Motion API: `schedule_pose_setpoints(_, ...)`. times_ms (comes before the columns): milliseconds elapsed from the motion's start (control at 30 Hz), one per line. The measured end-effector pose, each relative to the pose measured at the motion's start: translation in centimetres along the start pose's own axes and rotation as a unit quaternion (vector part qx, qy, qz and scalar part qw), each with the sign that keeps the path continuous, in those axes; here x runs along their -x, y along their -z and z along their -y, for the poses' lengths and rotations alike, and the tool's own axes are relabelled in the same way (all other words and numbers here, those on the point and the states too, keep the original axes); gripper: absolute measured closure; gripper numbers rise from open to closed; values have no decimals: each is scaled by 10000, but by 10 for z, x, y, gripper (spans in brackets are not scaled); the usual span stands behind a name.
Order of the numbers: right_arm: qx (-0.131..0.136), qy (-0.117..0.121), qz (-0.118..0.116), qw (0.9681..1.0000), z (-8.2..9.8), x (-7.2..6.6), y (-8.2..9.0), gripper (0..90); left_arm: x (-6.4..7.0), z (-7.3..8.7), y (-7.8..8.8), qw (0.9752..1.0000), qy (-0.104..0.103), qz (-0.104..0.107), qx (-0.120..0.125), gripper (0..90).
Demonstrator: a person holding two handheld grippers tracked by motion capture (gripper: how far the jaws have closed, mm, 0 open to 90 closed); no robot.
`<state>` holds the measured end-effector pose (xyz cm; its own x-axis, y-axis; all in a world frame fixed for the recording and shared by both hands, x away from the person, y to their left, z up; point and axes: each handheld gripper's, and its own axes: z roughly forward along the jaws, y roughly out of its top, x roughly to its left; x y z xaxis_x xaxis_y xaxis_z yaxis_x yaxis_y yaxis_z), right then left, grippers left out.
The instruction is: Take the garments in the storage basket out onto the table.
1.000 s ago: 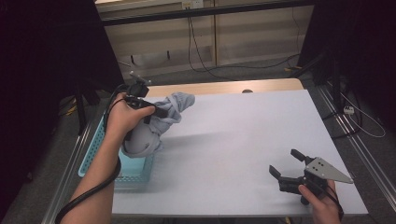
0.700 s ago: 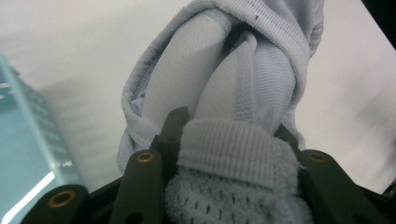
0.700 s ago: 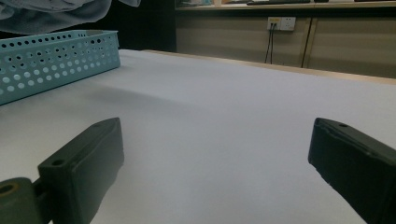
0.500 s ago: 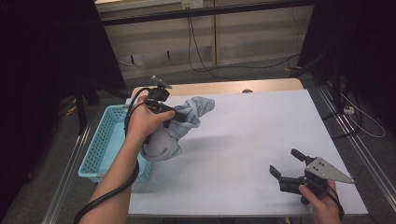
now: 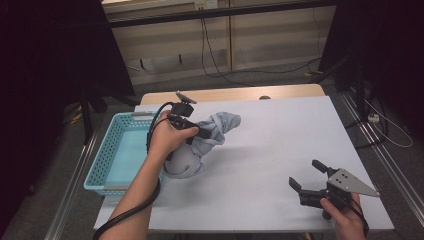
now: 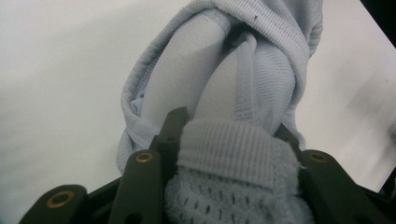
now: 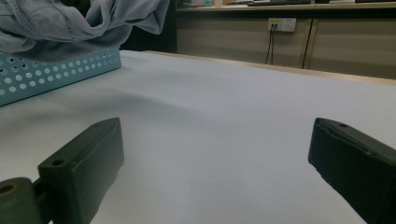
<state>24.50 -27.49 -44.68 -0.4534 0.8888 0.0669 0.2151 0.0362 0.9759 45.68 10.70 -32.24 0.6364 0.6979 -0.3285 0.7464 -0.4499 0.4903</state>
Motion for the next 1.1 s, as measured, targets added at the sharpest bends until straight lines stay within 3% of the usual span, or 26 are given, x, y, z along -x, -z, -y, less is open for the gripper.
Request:
schedule_pose_setpoints(733,-40,28,-20,10000,0,-2,-1,30,6,25,-48,9989,-342,276,156,572)
schedule_pose_setpoints(1100,-48,23,-9,10000,1,-1,-2,30,7,31,-72,9982,-486,361,24,563)
